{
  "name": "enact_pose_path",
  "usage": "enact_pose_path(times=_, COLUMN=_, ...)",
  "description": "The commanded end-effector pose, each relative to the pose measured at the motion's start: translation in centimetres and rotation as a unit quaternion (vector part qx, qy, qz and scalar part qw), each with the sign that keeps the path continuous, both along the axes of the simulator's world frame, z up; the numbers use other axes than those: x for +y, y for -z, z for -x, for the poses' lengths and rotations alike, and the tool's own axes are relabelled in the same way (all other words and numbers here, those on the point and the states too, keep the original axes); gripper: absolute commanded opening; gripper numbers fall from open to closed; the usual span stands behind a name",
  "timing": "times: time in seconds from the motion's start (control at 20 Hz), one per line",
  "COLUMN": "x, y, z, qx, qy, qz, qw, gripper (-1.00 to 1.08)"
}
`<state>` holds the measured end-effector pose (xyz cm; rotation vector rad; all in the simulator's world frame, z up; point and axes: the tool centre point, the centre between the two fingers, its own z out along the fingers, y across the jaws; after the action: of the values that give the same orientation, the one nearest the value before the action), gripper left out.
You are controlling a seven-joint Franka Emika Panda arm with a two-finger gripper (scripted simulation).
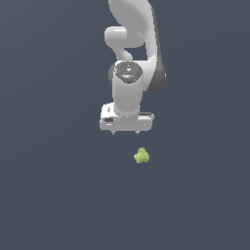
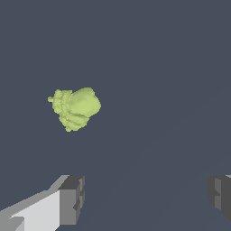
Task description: Pick up the object and move it to a goal position.
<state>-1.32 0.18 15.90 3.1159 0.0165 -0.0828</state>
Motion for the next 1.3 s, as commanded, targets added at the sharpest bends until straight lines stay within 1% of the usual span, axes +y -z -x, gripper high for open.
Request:
enact_pose_path(times=0.0, x=0.0, y=0.0, z=0.0, qx=0.0, qy=0.0, qz=0.0, qw=1.0, gripper=1.0)
enact_pose_path(times=0.15, x=-0.2, y=0.3, z=0.2, qx=0.004, qy=0.002, qz=0.001, qw=1.0, gripper=1.0)
enact_pose_path(times=0.4, x=-1.2, y=1.6, z=1.2, qx=0.022, qy=0.017, qz=0.007, qw=0.9996, gripper=1.0)
enact_pose_path(times=0.7, x=-1.2, y=1.6, z=1.2, qx=0.023, qy=0.018, qz=0.008, qw=0.9995, gripper=1.0)
enact_pose_path(times=1.0, x=-0.3, y=2.2, z=0.4, qx=0.019, qy=-0.016, qz=0.006, qw=0.9997, gripper=1.0)
enact_pose_path(times=1.25, x=1.3, y=3.2, z=-1.0, qx=0.011, qy=-0.068, qz=0.002, qw=0.9976, gripper=1.0)
